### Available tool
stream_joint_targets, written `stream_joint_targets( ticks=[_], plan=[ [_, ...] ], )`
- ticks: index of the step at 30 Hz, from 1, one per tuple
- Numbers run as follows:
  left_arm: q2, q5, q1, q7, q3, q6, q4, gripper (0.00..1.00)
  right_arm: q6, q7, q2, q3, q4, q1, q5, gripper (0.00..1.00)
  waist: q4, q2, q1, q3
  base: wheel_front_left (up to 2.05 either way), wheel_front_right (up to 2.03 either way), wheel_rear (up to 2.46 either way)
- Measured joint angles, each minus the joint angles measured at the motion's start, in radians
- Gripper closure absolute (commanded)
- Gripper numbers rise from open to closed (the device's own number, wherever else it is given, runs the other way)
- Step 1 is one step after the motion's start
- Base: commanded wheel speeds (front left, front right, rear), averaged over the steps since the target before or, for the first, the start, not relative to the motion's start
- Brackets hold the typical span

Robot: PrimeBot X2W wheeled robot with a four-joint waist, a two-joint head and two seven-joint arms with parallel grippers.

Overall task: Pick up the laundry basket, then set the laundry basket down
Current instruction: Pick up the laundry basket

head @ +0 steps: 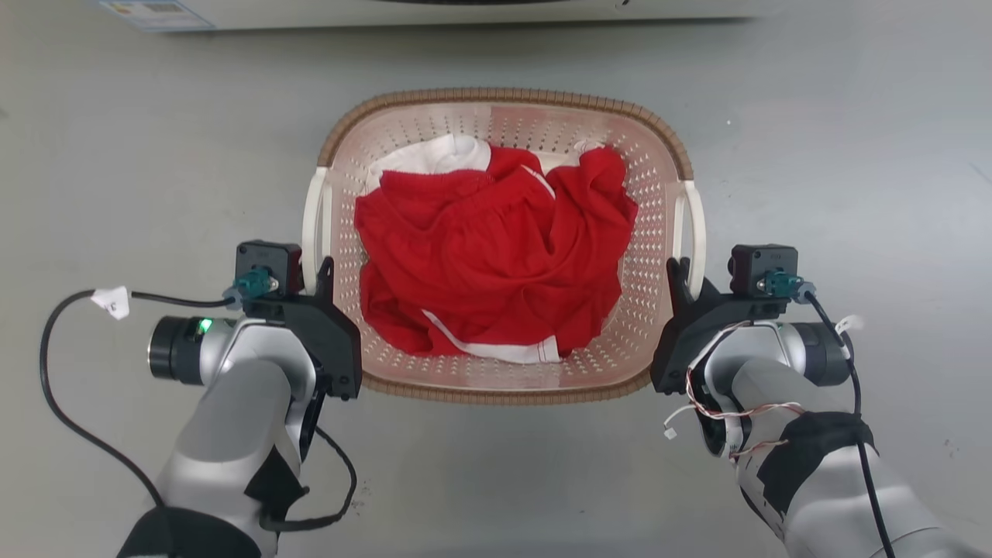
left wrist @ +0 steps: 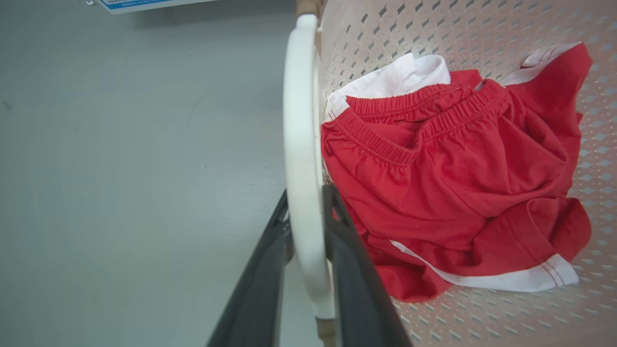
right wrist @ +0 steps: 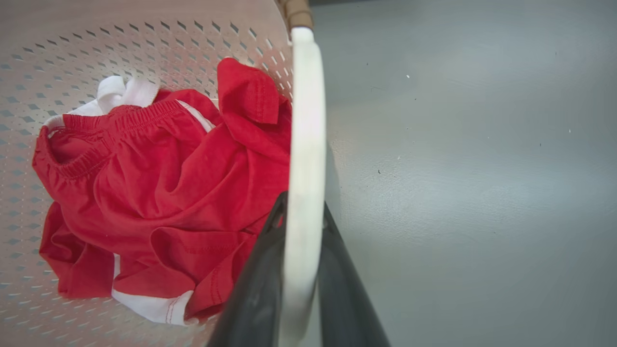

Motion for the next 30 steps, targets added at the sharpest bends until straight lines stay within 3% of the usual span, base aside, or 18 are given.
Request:
stream_joint_targets(
  ticks=[30],
  plan=[
    [0.001,-0.202,0.32,0.049,-0.147,0.037,-0.002,1.0,0.0,0.044,0.007,0.167,0.023,0.274,0.186,1.0,-0.023,-0.0002,-0.0002,-0.377,0.0,0.0,0.0]
  ],
)
